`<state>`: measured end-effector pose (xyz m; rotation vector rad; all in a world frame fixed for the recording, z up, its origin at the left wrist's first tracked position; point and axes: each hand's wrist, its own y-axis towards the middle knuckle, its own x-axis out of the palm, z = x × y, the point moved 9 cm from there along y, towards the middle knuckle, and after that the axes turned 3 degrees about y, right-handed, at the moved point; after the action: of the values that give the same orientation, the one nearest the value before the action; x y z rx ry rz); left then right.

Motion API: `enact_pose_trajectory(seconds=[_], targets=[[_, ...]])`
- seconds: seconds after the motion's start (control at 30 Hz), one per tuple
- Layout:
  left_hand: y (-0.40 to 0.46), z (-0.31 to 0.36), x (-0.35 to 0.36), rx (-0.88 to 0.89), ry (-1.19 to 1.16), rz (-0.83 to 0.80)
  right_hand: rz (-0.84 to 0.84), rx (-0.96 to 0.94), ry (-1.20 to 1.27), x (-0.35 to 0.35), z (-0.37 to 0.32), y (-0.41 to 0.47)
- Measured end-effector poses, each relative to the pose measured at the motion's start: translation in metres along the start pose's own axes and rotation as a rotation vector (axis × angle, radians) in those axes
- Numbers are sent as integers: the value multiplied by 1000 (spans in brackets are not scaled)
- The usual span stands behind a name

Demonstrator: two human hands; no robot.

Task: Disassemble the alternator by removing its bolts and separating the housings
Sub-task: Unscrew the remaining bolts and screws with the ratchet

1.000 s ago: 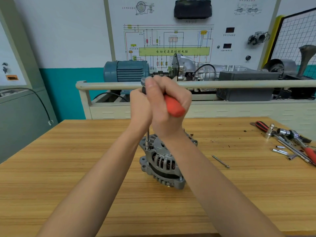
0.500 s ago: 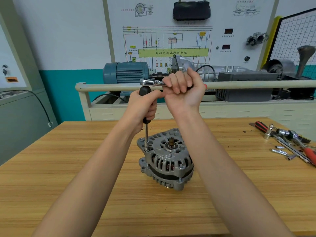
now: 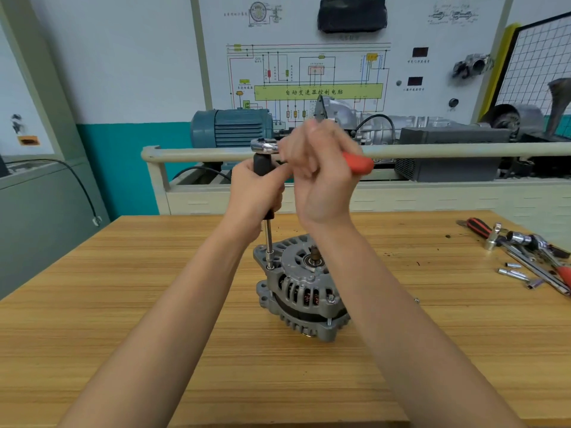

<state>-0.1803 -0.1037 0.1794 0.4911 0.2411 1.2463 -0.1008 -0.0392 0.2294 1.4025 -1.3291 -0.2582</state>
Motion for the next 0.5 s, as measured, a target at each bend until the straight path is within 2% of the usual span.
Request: enact_pose_trajectory(seconds=[0.1, 0.2, 0.27, 0.4, 0.5], targets=[[3, -4, 2, -28, -96, -138, 47, 99, 136, -21, 0, 16], [3, -10, 16, -96, -111, -300, 202, 228, 413, -47, 14, 21], [1, -12, 21, -145, -78, -327, 231, 276, 540, -52, 18, 25], [3, -11, 15, -136, -44, -228, 202, 203, 456, -47, 12, 20], [2, -9, 8, -100, 13, -53, 84, 38, 190, -28, -4, 9]])
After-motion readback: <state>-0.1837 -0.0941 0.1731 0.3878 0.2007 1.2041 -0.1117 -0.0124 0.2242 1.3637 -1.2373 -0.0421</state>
